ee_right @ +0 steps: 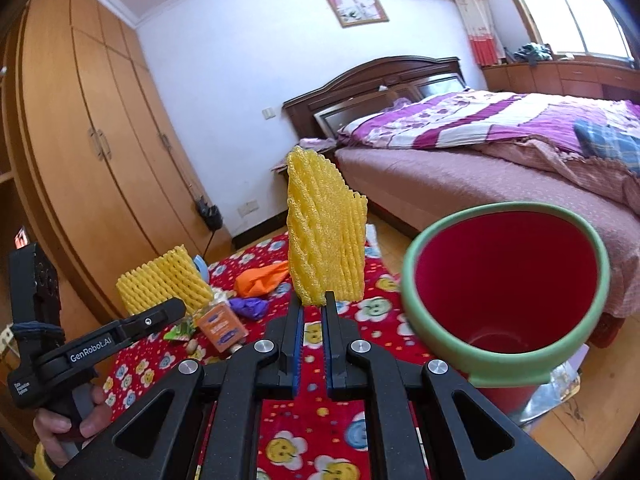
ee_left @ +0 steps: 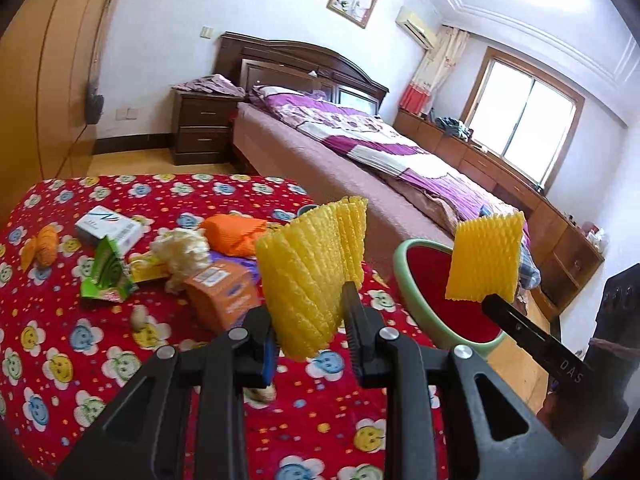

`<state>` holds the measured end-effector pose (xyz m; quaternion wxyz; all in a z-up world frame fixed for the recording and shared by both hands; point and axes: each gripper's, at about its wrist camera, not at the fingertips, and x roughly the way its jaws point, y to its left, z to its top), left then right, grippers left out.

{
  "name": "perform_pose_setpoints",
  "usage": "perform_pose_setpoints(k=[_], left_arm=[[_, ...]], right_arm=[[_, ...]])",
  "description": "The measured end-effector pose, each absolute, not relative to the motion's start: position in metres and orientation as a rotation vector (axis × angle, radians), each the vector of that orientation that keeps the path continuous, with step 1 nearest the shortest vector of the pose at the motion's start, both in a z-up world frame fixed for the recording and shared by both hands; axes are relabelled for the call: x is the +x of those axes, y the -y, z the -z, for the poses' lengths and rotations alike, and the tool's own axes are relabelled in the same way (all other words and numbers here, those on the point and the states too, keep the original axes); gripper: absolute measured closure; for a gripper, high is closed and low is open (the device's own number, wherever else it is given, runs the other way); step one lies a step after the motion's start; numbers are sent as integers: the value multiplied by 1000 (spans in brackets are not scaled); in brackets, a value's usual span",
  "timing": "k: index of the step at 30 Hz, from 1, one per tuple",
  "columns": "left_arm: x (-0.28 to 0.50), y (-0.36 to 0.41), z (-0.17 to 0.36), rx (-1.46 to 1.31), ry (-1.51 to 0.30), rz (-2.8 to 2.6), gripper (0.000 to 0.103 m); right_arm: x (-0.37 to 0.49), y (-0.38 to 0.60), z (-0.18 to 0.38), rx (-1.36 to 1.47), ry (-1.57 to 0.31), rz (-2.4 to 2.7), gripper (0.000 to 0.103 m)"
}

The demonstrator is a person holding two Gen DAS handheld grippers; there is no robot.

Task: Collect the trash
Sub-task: 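Carry both yellow foam nets over the green-rimmed red bin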

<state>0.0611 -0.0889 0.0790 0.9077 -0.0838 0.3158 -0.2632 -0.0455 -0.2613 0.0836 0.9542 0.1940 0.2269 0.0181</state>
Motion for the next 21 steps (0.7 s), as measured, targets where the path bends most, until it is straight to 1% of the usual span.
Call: perform_pose_setpoints(k=[13, 21], left_arm=[[66, 157, -84, -84, -669, 625, 75], [71, 210, -75, -20, -699, 694, 75]], right_arm=[[-67, 316, -72, 484, -429, 66, 95], [-76, 351, -53, 545, -445, 147, 95]])
